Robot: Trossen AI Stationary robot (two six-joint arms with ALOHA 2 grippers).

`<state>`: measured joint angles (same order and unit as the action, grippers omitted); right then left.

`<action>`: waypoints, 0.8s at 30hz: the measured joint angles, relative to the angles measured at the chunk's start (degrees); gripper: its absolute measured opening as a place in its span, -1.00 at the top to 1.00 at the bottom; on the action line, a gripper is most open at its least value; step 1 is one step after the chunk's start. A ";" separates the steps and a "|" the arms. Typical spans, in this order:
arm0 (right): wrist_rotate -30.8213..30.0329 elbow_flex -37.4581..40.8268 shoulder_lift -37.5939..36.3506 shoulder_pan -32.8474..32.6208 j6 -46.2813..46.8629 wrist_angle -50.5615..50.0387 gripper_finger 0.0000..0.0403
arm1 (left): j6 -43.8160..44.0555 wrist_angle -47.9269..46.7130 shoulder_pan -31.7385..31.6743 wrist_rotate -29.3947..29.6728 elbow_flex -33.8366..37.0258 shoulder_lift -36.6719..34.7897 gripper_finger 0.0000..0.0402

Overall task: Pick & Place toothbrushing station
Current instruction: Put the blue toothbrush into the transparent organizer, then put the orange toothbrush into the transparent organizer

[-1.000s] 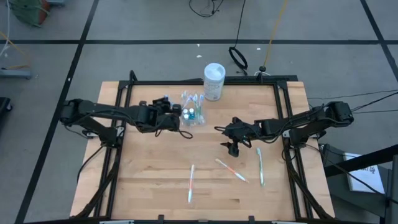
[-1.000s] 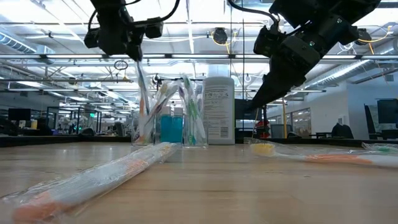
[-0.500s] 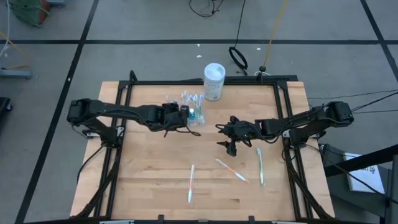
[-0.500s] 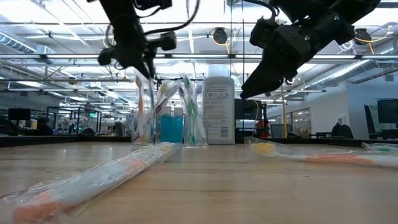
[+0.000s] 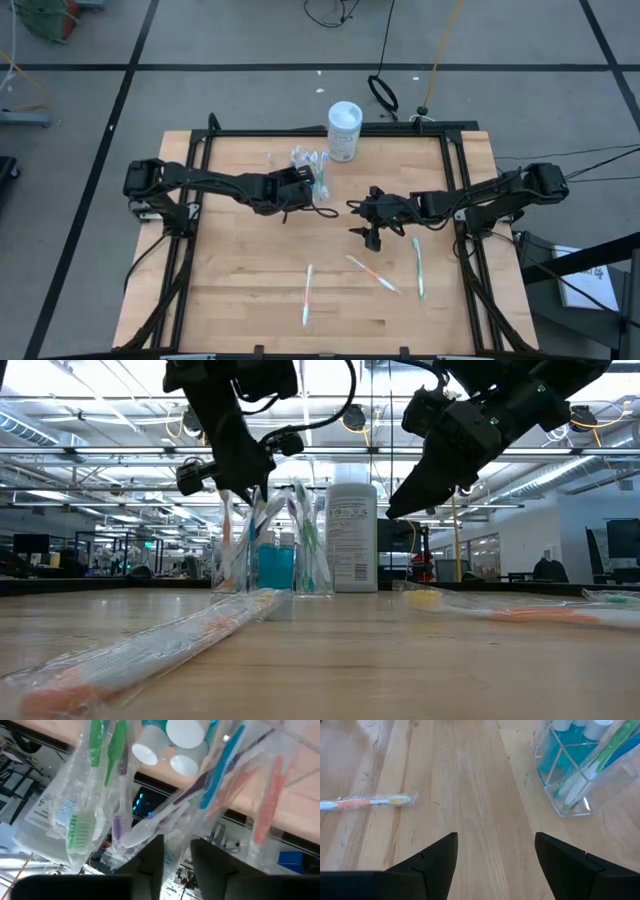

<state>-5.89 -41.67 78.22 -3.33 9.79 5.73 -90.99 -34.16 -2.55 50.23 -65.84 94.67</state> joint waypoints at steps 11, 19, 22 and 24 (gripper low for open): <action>0.00 0.00 0.00 0.00 -1.61 0.25 -0.27 | 14.29 0.97 4.93 5.25 0.00 -0.89 0.08; -0.33 0.04 0.00 0.00 -5.43 7.94 -0.27 | 25.71 0.90 9.05 5.13 0.00 -6.05 0.07; -0.15 0.02 0.00 0.00 -11.40 17.30 -0.27 | 32.88 0.84 9.42 5.16 0.00 -10.39 0.07; -0.07 0.00 0.00 0.00 -14.91 22.65 -0.27 | 38.70 0.57 9.42 4.96 0.00 -13.82 0.07</action>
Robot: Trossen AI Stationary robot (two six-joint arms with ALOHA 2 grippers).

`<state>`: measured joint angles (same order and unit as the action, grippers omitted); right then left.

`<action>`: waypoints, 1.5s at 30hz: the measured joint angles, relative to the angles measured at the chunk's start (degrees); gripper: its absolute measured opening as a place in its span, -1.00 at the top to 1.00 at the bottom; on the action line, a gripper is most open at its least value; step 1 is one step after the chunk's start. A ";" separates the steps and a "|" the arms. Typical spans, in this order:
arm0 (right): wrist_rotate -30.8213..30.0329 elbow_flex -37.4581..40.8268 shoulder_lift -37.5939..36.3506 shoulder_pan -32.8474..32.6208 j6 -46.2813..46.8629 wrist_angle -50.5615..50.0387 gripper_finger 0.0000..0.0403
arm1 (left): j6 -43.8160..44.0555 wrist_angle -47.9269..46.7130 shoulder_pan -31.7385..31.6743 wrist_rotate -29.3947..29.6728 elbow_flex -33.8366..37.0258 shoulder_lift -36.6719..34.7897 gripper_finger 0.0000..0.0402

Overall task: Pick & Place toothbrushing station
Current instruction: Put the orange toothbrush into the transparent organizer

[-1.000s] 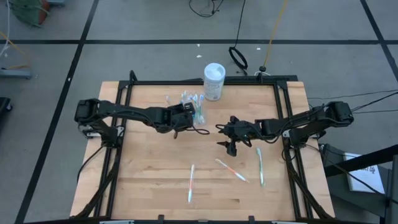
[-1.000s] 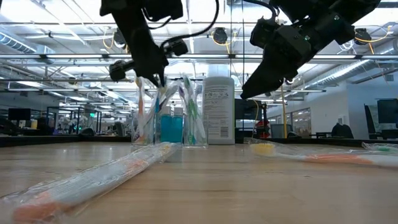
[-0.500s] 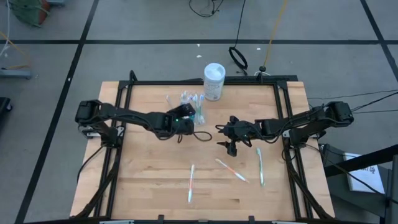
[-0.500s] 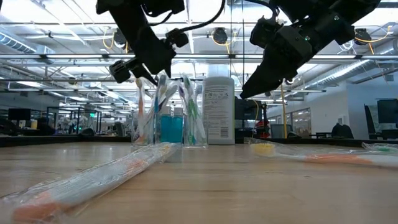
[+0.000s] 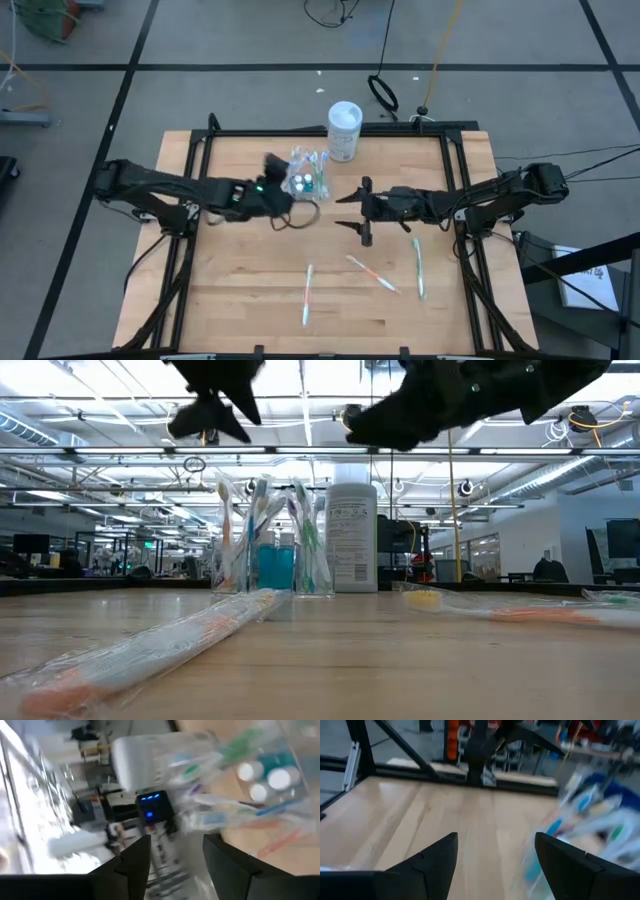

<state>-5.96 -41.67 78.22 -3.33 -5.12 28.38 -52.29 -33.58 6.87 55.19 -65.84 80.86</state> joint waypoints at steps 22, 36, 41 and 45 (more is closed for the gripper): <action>22.68 -19.42 30.46 -4.87 -14.92 -8.73 -0.27 | 49.04 -25.49 -8.57 -35.52 0.00 -21.28 0.07; 22.78 -20.41 40.08 -4.83 -21.10 3.01 -0.27 | 46.79 -24.42 -8.57 -35.66 0.02 -20.08 0.07; 22.95 -20.33 41.87 -4.48 -20.87 3.16 -0.26 | 47.62 -24.41 -8.57 -35.70 0.02 -20.08 0.07; 23.97 -20.43 42.82 -4.48 -19.14 3.51 -0.14 | 48.21 -24.41 -8.57 -35.70 0.02 -20.13 0.07</action>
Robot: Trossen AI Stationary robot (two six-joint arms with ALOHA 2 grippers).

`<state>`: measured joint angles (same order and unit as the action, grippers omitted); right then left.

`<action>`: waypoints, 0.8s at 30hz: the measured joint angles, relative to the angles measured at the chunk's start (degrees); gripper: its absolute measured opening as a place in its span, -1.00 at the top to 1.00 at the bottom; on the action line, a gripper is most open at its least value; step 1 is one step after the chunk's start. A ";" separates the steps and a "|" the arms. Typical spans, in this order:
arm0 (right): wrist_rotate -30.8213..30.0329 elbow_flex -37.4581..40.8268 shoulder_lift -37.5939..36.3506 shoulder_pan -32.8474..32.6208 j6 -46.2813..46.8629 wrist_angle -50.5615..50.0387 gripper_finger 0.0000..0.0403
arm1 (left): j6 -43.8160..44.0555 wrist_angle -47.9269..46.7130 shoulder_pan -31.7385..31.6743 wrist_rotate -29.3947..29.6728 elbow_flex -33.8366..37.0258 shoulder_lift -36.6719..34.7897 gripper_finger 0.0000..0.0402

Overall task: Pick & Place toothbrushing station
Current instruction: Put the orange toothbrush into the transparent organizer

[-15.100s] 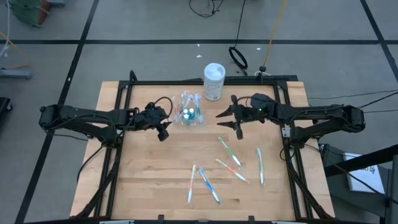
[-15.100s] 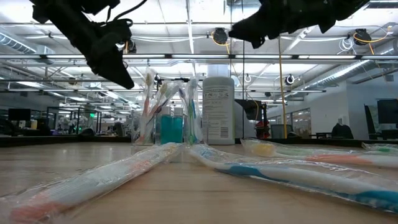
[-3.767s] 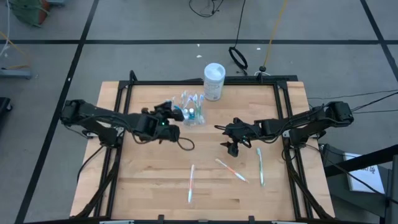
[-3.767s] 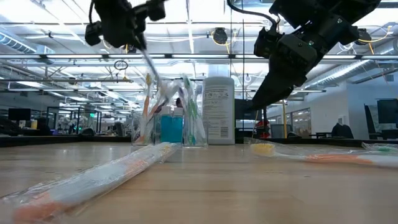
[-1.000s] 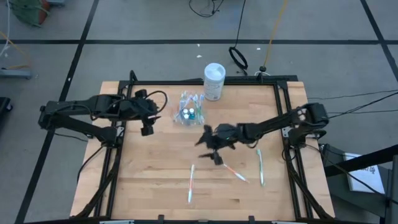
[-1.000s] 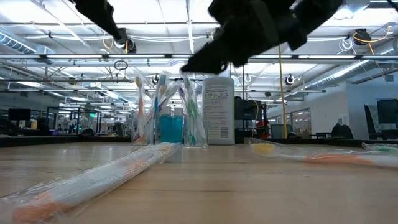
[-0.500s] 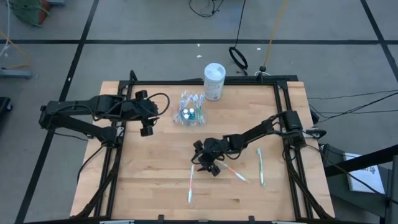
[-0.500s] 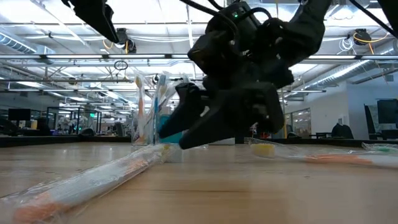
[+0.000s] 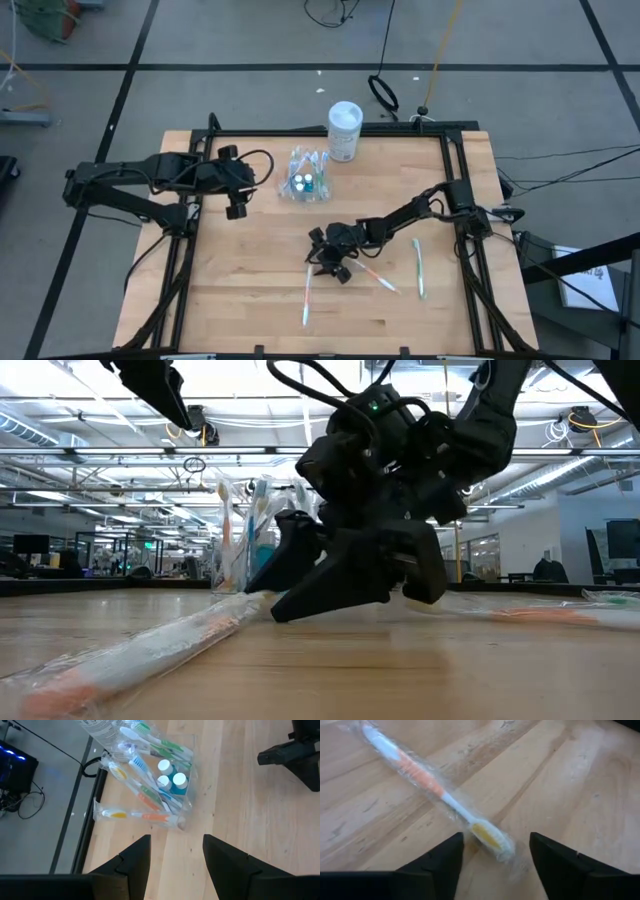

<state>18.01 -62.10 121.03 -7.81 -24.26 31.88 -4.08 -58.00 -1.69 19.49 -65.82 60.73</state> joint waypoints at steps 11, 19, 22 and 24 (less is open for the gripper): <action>0.77 0.12 -1.36 -0.11 -1.44 -2.72 0.66 | 0.12 -0.02 0.00 -0.10 0.00 0.02 0.07; -8.38 0.15 -11.98 -1.64 -7.04 -15.24 0.98 | -0.10 0.00 0.00 -0.15 0.00 0.01 0.07; -21.67 0.19 -16.90 -2.96 -14.68 -19.62 0.98 | -0.10 0.00 0.00 -0.13 0.00 0.02 0.07; -32.73 0.19 -20.29 -3.73 -22.39 -22.41 0.99 | -0.10 0.02 0.01 -0.13 0.00 0.02 0.07</action>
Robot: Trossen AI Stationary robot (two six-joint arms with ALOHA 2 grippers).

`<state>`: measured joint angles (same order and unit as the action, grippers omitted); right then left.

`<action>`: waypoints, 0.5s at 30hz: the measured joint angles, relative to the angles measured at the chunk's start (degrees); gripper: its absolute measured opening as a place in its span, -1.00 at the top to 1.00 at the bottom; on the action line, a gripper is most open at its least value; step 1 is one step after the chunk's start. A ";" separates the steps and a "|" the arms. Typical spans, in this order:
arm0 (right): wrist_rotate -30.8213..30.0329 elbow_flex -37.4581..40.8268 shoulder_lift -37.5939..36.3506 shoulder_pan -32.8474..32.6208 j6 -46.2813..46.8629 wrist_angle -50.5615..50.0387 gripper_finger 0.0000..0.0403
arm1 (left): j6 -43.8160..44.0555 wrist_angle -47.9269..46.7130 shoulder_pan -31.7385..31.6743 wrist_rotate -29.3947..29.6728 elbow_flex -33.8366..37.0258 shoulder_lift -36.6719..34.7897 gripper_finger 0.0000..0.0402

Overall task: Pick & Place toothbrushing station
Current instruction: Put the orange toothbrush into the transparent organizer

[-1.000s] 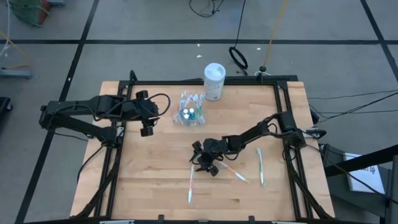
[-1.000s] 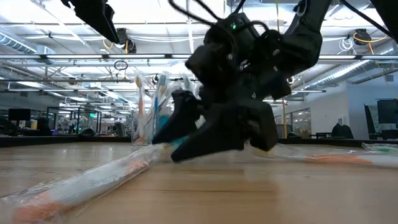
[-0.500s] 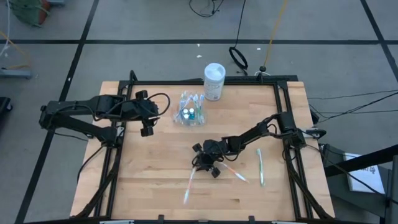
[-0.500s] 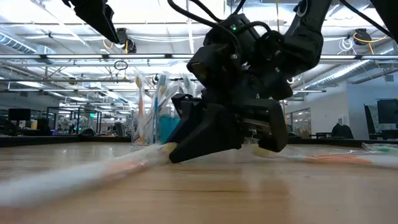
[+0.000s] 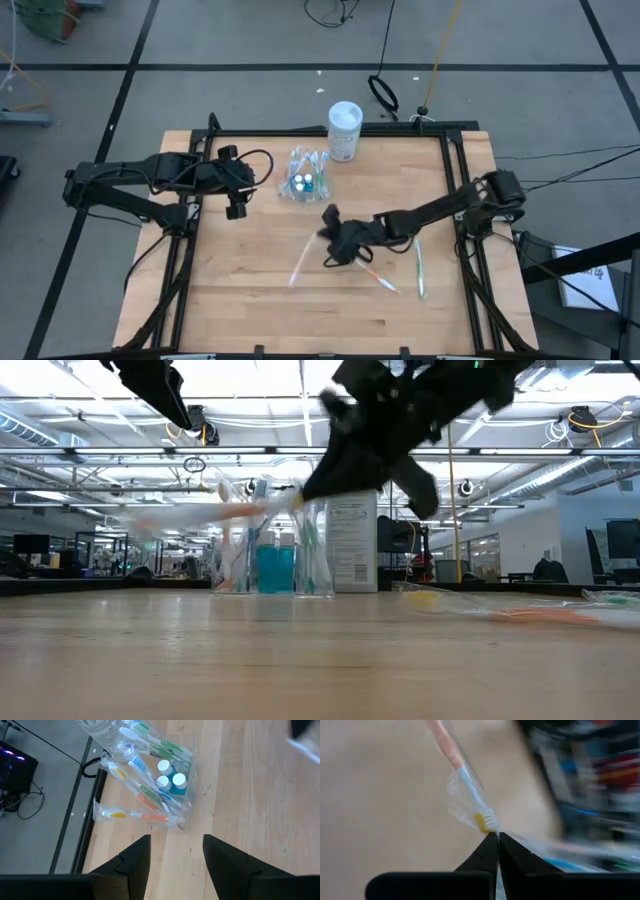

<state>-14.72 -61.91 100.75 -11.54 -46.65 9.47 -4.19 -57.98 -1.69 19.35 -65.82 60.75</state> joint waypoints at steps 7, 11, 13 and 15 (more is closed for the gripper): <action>-30.65 -0.07 -5.38 2.09 -32.53 3.10 1.00 | -0.02 0.28 -0.01 0.01 0.00 -0.01 0.07; -40.67 -0.07 -6.74 5.62 -48.51 7.97 1.00 | -0.10 1.30 -0.01 0.02 0.00 0.00 0.07; -42.25 -0.07 -6.88 7.50 -55.74 9.24 1.00 | -0.71 1.25 -0.01 0.02 0.00 -0.02 0.07; -42.30 -0.03 -7.44 8.96 -60.64 8.95 1.00 | -1.38 1.25 -0.01 0.02 0.00 0.00 0.07</action>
<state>-57.02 -61.94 93.31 -2.58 -107.29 18.42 -5.57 -56.73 -1.69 19.38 -65.82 60.75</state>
